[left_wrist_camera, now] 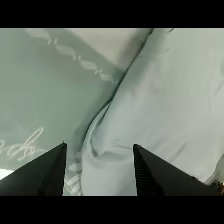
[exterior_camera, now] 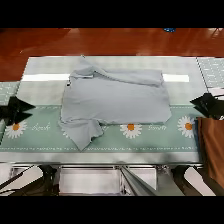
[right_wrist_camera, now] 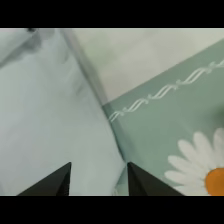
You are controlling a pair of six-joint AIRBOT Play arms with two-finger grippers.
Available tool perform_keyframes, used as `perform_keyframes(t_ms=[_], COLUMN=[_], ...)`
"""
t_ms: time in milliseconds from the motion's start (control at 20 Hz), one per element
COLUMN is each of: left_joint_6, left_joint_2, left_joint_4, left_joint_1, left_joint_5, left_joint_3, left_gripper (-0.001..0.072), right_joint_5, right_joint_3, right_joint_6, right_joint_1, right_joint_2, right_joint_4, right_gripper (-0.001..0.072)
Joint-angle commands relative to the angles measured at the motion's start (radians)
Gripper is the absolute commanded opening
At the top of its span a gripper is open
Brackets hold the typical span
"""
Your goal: Fold the shirts.
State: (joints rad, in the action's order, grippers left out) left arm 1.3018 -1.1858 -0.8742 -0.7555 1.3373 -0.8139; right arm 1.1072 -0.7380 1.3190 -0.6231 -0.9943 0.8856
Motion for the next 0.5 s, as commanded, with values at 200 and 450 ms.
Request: perform_keyframes(t_ms=[200,450], left_joint_6=[0.027,0.03], left_joint_2=[0.029,-0.058], left_joint_4=[-0.023,0.042], left_joint_1=[0.032,0.208], left_joint_5=[-0.037,-0.165], left_joint_3=[0.204,0.235], left_gripper=[0.051,0.0509], right_joint_5=[0.033,0.034], right_joint_3=[0.106,0.106], right_joint_6=[-0.08,-0.086], right_joint_1=[-0.002,-0.002], right_joint_2=[0.077,0.077], right_joint_4=[-0.103,-0.103], right_gripper=[0.0402,0.0402])
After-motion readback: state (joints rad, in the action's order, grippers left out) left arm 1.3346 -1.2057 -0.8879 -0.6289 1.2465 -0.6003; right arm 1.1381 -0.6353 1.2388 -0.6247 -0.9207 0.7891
